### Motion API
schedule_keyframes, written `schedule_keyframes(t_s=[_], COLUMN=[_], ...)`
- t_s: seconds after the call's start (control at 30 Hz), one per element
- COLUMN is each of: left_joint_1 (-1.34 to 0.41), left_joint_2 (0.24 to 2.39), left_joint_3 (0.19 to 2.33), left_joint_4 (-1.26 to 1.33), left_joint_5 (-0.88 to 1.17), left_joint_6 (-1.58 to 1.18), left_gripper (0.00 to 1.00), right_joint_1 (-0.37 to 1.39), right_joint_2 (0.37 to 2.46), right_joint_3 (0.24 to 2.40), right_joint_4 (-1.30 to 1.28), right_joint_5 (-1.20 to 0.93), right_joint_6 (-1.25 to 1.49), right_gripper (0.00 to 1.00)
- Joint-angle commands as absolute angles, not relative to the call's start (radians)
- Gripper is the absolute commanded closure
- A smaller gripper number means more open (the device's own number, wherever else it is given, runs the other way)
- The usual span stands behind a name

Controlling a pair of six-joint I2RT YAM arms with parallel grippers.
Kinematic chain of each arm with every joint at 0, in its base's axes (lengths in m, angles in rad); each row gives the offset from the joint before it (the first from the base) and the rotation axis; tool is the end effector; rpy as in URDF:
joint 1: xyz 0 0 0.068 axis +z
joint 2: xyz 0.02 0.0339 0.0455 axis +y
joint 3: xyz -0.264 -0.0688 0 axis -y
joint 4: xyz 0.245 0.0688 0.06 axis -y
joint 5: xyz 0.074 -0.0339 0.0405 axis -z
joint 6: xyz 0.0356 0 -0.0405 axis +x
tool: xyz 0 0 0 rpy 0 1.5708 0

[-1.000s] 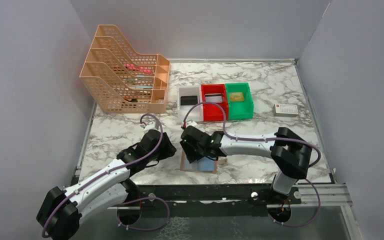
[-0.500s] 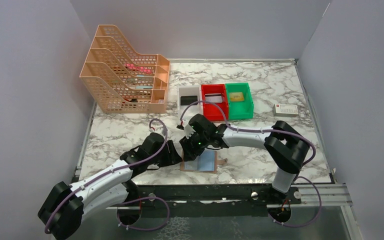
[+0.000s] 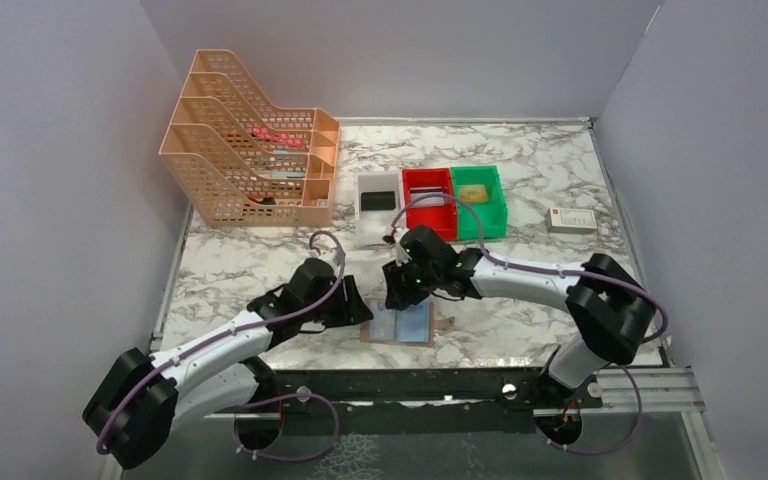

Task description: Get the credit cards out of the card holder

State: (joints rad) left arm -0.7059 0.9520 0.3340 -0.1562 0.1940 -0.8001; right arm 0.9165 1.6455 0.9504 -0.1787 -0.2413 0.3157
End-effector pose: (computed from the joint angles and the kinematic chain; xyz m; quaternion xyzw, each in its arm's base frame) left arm 0.1319 -0.1215 0.1593 -0.0057 0.9181 -0.3291 0.2206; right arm 0.1977 0.2718 0.1827 -0.3154 0.8791 0.2882 0.2113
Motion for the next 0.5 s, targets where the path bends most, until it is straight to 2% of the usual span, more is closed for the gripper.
schedule_keyframes(t_s=[0.0,0.2,0.3,0.47], left_joint_1=[-0.703,-0.704,-0.706,-0.712], left_joint_2=[1.035,1.216,1.249,1.297], left_joint_3=[0.412,0.446,0.431,0.417], left_joint_4=[-0.013,0.005,0.024,0.071], left_joint_5=[0.291,0.345,0.359,0.404], left_joint_6=[-0.760,-0.747,-0.755,-0.780], left_gripper=[0.47,0.46,0.46,0.45], right_joint_1=[0.915,0.916,0.916,0.916], right_joint_2=[1.556,1.527,1.552,1.559], right_joint_3=[0.820,0.720,0.701,0.654], right_joint_4=[-0.243,-0.265,-0.265,-0.244], right_joint_5=[-0.041,0.008,0.026,0.054], right_joint_6=[0.567,0.667,0.707,0.760], right_gripper=[0.57,0.63,0.68,0.70])
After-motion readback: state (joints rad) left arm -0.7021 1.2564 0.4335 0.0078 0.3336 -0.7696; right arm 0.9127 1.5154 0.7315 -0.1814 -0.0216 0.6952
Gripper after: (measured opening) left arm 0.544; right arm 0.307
